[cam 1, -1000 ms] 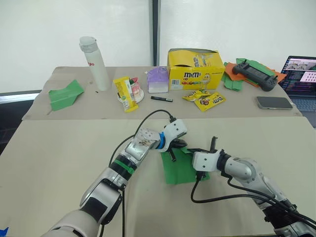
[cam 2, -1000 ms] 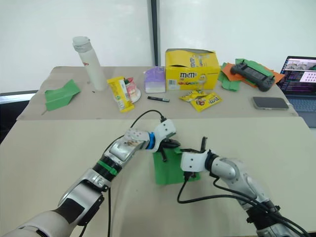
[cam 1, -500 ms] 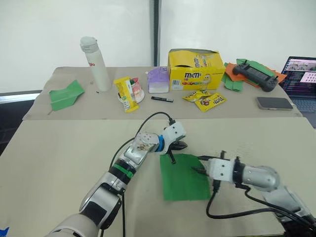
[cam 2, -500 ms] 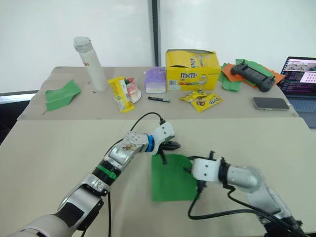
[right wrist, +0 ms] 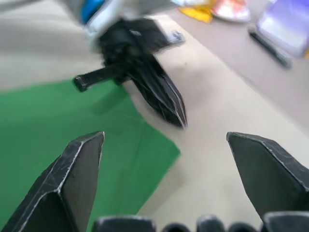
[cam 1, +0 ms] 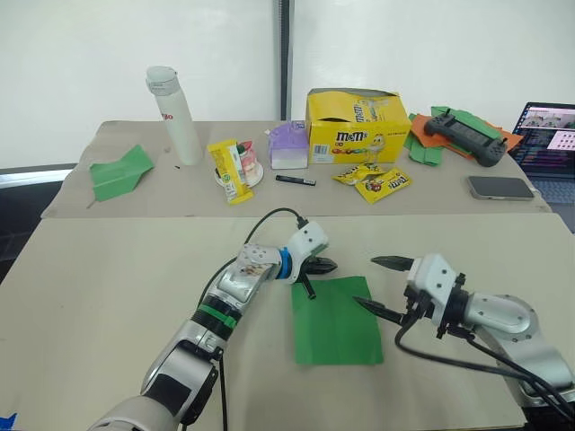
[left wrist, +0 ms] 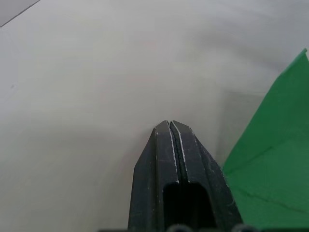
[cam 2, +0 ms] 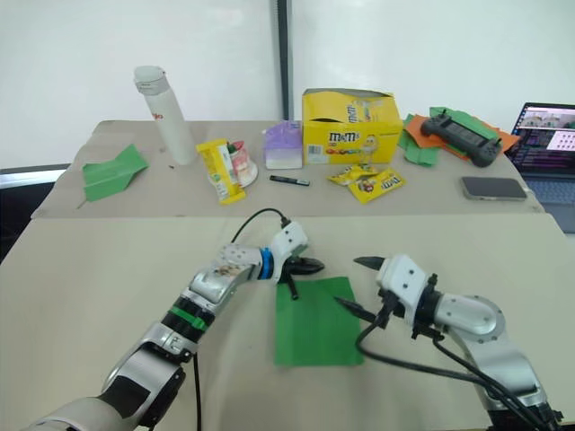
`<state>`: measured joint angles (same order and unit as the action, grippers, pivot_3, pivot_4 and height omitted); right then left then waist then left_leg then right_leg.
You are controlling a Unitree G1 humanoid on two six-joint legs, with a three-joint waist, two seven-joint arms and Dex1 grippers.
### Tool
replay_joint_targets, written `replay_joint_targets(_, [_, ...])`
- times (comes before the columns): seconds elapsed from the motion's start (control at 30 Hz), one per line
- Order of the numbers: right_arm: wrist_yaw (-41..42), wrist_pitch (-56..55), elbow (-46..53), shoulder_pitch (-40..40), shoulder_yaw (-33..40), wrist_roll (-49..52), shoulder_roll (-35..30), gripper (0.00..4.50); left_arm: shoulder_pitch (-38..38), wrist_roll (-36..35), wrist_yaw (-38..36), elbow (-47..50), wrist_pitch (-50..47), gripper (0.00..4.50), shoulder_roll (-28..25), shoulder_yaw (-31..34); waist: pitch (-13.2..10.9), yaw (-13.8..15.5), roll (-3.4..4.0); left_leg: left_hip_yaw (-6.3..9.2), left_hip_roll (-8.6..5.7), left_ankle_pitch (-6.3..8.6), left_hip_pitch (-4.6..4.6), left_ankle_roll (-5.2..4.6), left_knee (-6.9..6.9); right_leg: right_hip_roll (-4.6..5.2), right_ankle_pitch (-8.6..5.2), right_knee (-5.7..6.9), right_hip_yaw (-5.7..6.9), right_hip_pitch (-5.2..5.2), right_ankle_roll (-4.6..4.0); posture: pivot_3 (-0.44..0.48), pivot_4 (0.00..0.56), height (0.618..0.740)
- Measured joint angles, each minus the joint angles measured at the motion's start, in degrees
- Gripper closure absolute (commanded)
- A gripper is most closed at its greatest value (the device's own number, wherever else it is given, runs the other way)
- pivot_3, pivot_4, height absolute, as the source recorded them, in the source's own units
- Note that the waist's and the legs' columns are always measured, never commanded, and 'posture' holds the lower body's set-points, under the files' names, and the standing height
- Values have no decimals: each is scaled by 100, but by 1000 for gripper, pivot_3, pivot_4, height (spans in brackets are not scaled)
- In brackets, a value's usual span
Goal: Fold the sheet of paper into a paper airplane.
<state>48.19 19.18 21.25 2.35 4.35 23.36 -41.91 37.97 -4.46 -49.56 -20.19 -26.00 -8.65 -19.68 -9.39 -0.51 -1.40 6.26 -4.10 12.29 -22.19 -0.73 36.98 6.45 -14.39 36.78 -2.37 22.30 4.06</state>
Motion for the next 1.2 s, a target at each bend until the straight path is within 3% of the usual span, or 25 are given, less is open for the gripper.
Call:
replay_joint_targets(0.1, [-150,1283,11,166,97,564,-48,22,-21,-164,-116,285,-47,4500,-103,140,0,10,1,1,2,0,-8,0,-1,-1,0,2,1,11,-1,0,150,740])
replay_joint_targets(0.2, [-367,1868,11,95,90,775,122,22,-19,-245,-200,494,-68,4500,-214,173,0,-8,0,-2,3,0,-7,0,-1,-2,0,2,-1,11,0,0,150,740])
replay_joint_targets(0.33, [-666,2247,36,-230,13,1047,608,1213,-14,-289,-245,674,-210,4500,-255,182,0,-9,1,-1,0,0,-9,0,-1,-1,0,1,1,12,1,0,150,740])
replay_joint_targets(0.63, [-778,2003,41,-467,-142,894,809,4334,163,-449,-96,592,-277,4500,-403,532,0,-10,0,-1,-1,0,-11,0,0,-2,0,5,2,18,1,0,150,740])
replay_joint_targets(0.87, [-988,1182,-82,-1009,-389,106,952,4447,819,-466,-71,182,-42,4500,-678,957,0,-25,1,-3,-4,0,-12,0,-3,-3,-1,4,2,24,4,0,150,740])
replay_joint_targets(1.2, [-1294,-752,-382,-1450,-1236,-1728,986,4447,871,-465,-30,47,-18,4500,-298,918,0,-19,0,-8,-10,-6,-68,9,10,-3,1,30,-1,91,1,0,150,740])
